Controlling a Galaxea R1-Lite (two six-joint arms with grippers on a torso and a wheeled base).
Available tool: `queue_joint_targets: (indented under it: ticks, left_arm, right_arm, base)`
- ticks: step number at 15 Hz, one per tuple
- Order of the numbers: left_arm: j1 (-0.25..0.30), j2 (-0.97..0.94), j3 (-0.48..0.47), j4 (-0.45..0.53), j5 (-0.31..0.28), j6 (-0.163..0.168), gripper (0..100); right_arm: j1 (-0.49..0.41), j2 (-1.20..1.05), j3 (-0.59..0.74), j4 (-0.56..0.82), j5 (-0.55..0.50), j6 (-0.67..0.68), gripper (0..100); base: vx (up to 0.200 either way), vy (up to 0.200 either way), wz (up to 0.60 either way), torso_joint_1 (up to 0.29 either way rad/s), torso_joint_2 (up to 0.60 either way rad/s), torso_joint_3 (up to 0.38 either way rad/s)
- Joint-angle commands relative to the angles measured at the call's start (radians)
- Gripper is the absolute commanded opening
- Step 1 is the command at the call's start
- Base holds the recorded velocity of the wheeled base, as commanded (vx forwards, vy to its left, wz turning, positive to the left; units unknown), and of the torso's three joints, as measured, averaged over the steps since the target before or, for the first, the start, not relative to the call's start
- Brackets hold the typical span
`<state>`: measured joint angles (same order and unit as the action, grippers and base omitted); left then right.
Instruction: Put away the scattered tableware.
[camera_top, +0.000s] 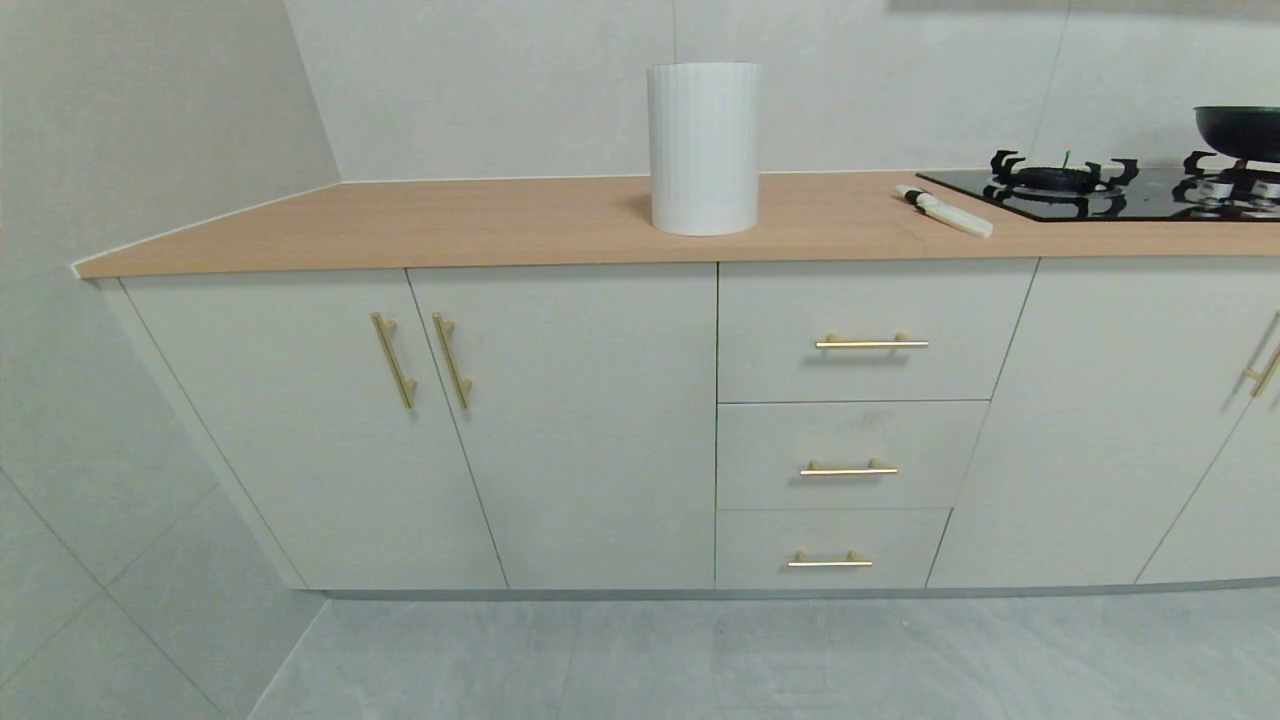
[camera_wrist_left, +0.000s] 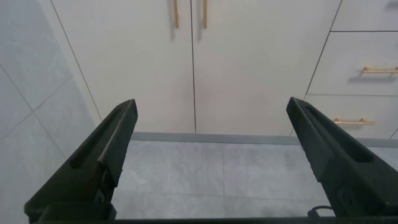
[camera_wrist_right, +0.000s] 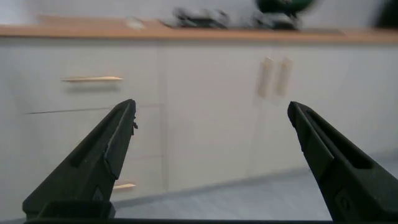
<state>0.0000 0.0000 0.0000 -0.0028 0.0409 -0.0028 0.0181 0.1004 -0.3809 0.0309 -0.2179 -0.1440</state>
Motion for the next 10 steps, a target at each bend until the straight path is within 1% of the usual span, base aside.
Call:
queue_joint_targets:
  ticks: [1, 2, 4, 5, 6, 7, 10]
  left_arm:
    - [0.0, 0.0, 0.0, 0.0, 0.001, 0.0, 100]
    - [0.0, 0.0, 0.0, 0.0, 0.001, 0.0, 100]
    - [0.0, 0.0, 0.0, 0.0, 0.001, 0.0, 100]
    - [0.0, 0.0, 0.0, 0.0, 0.001, 0.0, 100]
    - [0.0, 0.0, 0.0, 0.0, 0.001, 0.0, 100]
    - [0.0, 0.0, 0.0, 0.0, 0.001, 0.0, 100]
    - [0.0, 0.0, 0.0, 0.0, 0.001, 0.0, 100]
  right_arm:
    - [-0.021, -0.1, 0.039, 0.009, 0.031, 0.0, 100]
    - [-0.021, -0.1, 0.048, 0.009, 0.04, 0.001, 100]
    - [-0.021, -0.1, 0.108, 0.009, 0.121, 0.009, 100]
    - [-0.021, -0.1, 0.163, 0.007, 0.163, 0.038, 100]
    - [-0.021, -0.1, 0.178, 0.007, 0.172, 0.044, 100]
    - [-0.021, -0.1, 0.254, 0.001, 0.226, 0.067, 100]
    - [-0.021, -0.1, 0.366, -0.029, 0.241, 0.075, 100]
  base:
    - [0.0, 0.0, 0.0, 0.0, 0.0, 0.0]
    - [0.0, 0.0, 0.0, 0.0, 0.0, 0.0]
    - [0.0, 0.0, 0.0, 0.0, 0.0, 0.0]
    - [0.0, 0.0, 0.0, 0.0, 0.0, 0.0]
    - [0.0, 0.0, 0.0, 0.0, 0.0, 0.0]
    - [0.0, 0.0, 0.0, 0.0, 0.0, 0.0]
    - [0.0, 0.0, 0.0, 0.0, 0.0, 0.0]
